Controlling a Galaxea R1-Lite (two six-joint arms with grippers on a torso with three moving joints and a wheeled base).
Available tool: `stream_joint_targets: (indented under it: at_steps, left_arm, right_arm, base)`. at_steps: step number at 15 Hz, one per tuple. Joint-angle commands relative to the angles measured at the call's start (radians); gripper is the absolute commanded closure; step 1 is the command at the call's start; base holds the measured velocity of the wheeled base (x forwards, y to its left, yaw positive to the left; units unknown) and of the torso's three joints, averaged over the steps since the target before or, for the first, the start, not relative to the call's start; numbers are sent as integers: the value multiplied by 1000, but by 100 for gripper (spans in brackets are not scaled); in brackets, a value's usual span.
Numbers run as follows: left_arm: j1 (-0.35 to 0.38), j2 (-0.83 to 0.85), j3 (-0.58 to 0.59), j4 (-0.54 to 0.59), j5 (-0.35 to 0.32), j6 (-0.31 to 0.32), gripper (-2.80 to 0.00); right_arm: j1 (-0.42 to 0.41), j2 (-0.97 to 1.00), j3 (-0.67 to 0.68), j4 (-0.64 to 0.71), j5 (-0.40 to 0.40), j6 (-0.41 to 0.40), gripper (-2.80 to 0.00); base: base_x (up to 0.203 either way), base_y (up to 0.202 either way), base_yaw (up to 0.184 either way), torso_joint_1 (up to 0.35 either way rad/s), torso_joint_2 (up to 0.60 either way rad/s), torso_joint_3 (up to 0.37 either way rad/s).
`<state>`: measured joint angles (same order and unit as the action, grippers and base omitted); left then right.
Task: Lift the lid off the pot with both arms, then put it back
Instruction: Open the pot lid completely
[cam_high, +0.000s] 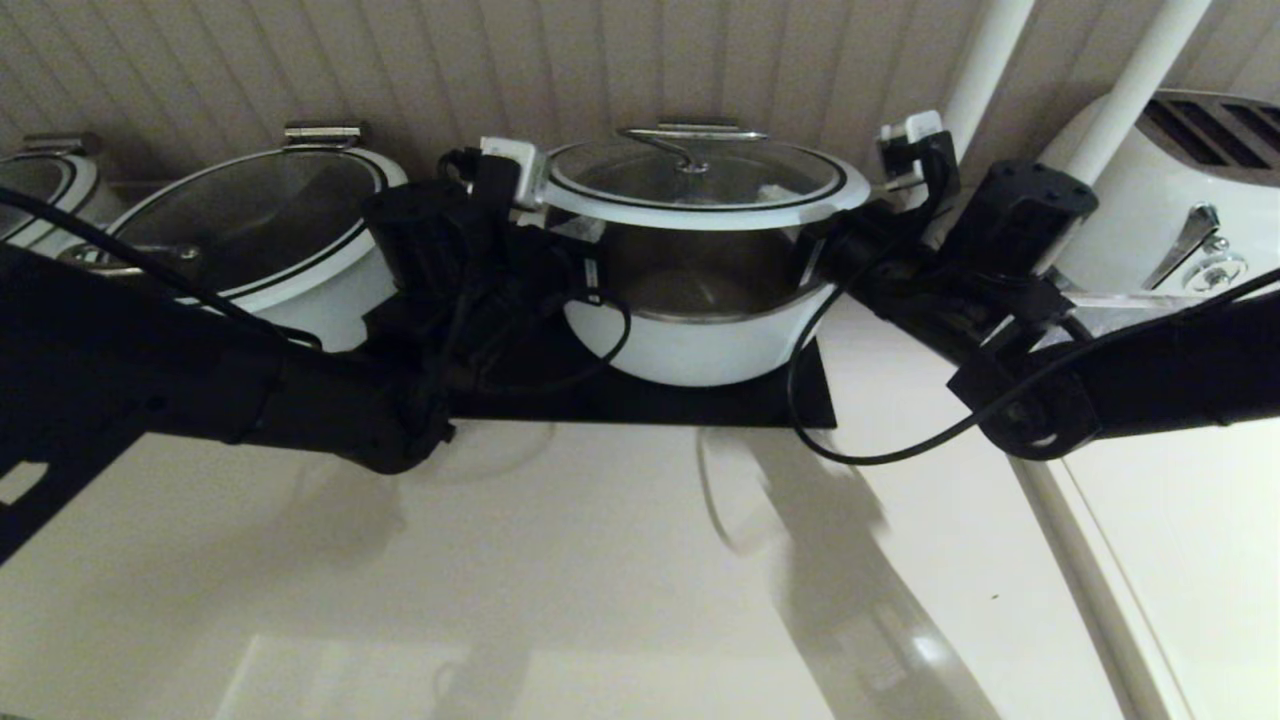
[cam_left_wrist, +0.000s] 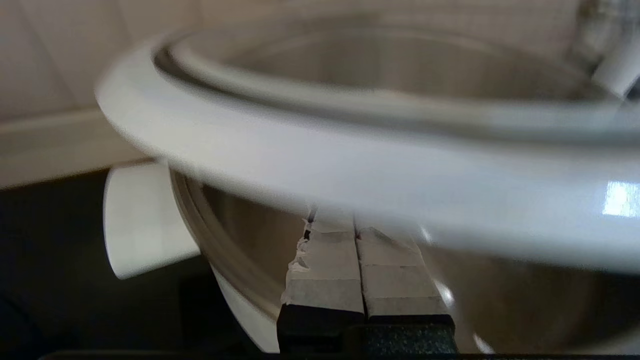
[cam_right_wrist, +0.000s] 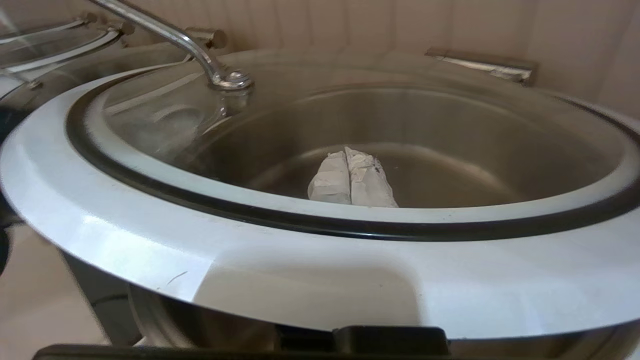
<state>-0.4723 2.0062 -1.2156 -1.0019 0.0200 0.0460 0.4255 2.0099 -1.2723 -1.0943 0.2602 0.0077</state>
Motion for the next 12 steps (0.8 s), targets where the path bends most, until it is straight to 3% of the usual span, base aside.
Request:
stream_joint_targets:
  at_steps: [1, 12]
  left_arm:
    - [3, -16, 40, -6, 1, 1, 0]
    - [77, -203, 312, -5, 0, 14, 0]
  right_arm:
    - [-2, 10, -20, -8, 2, 0, 0]
    - [-5, 18, -56, -7, 2, -2, 0]
  base:
    - [0, 0, 0, 0, 0, 0]
    - [0, 0, 0, 0, 0, 0]
